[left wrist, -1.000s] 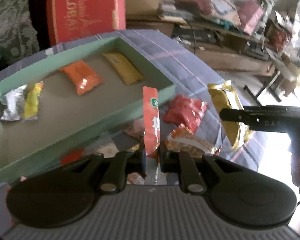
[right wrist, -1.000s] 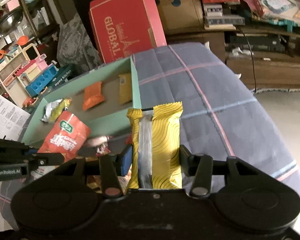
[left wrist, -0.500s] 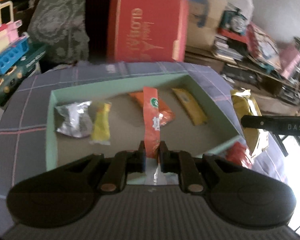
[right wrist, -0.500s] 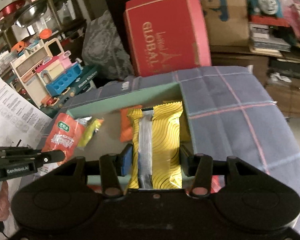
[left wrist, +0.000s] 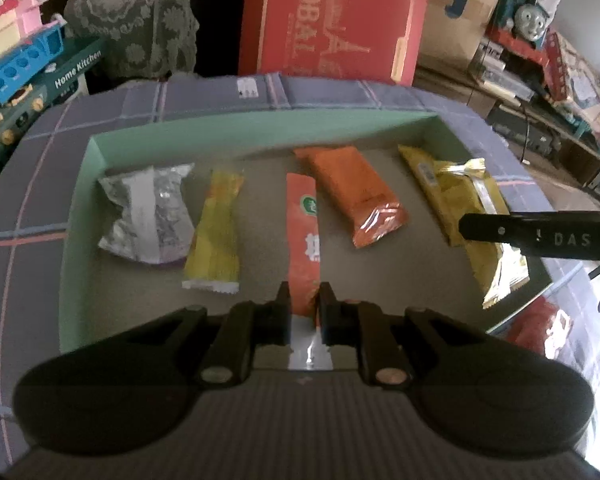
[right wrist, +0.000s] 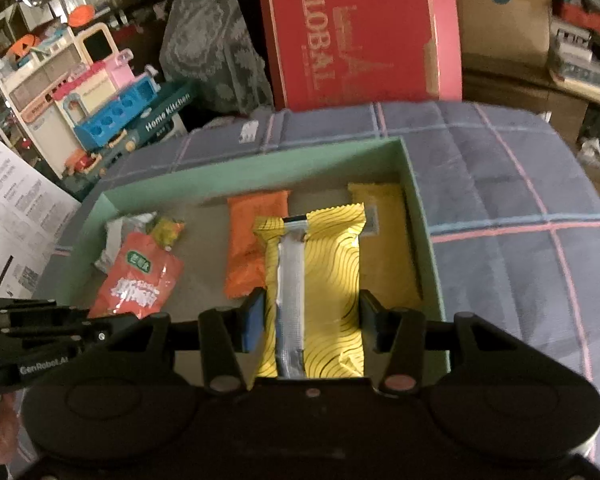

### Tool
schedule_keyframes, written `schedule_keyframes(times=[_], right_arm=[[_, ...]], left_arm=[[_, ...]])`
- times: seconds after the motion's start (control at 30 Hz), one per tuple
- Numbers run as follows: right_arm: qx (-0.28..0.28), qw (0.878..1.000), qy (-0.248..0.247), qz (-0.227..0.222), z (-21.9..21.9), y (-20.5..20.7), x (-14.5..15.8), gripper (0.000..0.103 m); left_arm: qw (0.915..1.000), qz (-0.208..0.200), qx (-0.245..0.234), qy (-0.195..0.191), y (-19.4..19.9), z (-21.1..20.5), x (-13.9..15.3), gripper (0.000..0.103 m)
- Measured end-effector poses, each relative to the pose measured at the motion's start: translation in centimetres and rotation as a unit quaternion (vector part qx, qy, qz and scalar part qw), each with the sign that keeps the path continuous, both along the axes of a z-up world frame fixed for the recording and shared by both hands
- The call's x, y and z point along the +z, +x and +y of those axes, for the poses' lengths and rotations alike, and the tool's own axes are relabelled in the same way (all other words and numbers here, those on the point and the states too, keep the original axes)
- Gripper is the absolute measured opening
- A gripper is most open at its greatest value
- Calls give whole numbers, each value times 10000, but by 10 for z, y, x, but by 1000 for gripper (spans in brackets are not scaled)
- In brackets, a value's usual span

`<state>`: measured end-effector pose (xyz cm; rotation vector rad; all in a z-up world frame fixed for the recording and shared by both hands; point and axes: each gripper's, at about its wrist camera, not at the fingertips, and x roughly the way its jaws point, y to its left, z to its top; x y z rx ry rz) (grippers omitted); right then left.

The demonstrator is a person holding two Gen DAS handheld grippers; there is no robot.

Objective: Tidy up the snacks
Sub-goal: 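Place red packet with left gripper while right places yellow-striped bar in box, then move both grippers back over the remaining snacks in front of the box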

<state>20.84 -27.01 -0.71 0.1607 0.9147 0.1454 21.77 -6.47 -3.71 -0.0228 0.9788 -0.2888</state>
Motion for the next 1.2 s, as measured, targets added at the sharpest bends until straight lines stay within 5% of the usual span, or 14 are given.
schedule_keyframes(times=[0.03, 0.07, 0.1, 0.13, 0.17, 0.23, 0.77, 1.2], right_arm=[[28, 10000, 27, 61, 1, 2, -4, 52], [32, 10000, 22, 90, 2, 3, -6, 58], [30, 10000, 15, 89, 3, 2, -6, 75], [5, 10000, 19, 49, 4, 1, -5, 82], [-21, 10000, 40, -45, 3, -2, -3, 92], [-65, 9998, 78, -161, 0, -8, 3, 98], [-137, 9992, 65, -377, -6, -75, 39, 103], [-197, 9990, 197, -348, -12, -144, 36, 103]], left_arm=[[10000, 15, 7, 24, 0, 0, -2, 17], [10000, 6, 20, 51, -1, 0, -4, 38], [10000, -16, 33, 72, -1, 0, -4, 53], [9999, -77, 60, 82, -3, 0, -3, 82], [9997, -210, 119, 104, -7, 1, 0, 95], [9989, -386, 191, 165, -12, 2, 5, 101], [9985, -400, 246, 291, -70, 5, 33, 103], [9982, 49, -74, 587, -140, -9, -1, 103]])
